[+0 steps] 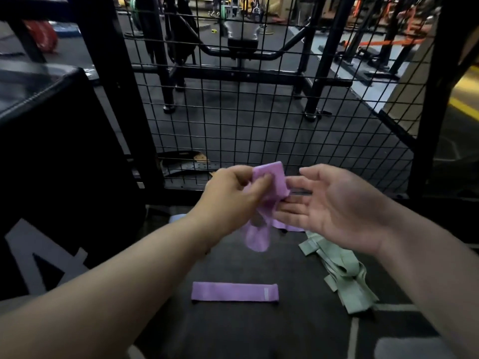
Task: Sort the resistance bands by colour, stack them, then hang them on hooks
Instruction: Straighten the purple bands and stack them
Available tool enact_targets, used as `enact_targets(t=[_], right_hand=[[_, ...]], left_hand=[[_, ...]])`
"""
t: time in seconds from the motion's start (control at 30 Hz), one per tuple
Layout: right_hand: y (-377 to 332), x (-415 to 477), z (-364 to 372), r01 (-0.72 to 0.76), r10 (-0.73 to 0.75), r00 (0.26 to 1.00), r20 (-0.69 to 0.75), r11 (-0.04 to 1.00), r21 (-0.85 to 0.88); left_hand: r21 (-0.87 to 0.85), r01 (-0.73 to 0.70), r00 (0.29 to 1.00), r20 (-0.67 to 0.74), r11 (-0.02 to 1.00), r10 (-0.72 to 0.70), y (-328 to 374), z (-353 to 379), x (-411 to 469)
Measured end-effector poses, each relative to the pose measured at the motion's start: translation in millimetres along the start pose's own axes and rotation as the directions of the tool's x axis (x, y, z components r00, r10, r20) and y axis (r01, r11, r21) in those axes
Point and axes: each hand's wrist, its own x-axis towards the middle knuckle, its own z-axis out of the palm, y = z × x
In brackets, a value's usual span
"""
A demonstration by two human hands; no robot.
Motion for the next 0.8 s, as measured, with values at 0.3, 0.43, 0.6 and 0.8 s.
enact_targets(t=[0.3, 0.43, 0.6, 0.8], right_hand=[[-3.7, 8.7, -5.2, 0.141, -0.313, 0.928, -0.203, 0.798, -0.586], [-3.9, 8.6, -2.3, 0.186, -0.347, 0.930, -0.117, 0.723, -0.665], [1.3, 13.2, 0.8, 0.168, -0.310, 0.935, -0.174, 0.818, -0.551], [11.5, 11.5, 1.4, 0.128, -0.213, 0.977, -0.026, 0.676, -0.726]], left_hand=[[-0.385, 0.286, 0.957, 0.162, 0.878, -0.241, 7.7, 1.5, 19.1], [-0.413, 0.296, 0.954, 0.178, 0.861, -0.242, 7.6, -0.5, 22.3], [-0.406, 0.343, 0.935, 0.231, 0.847, -0.268, 11.0, -0.4, 20.1], [-0.514, 0.340, 0.940, 0.207, 0.787, -0.272, 18.1, -4.6, 19.1]])
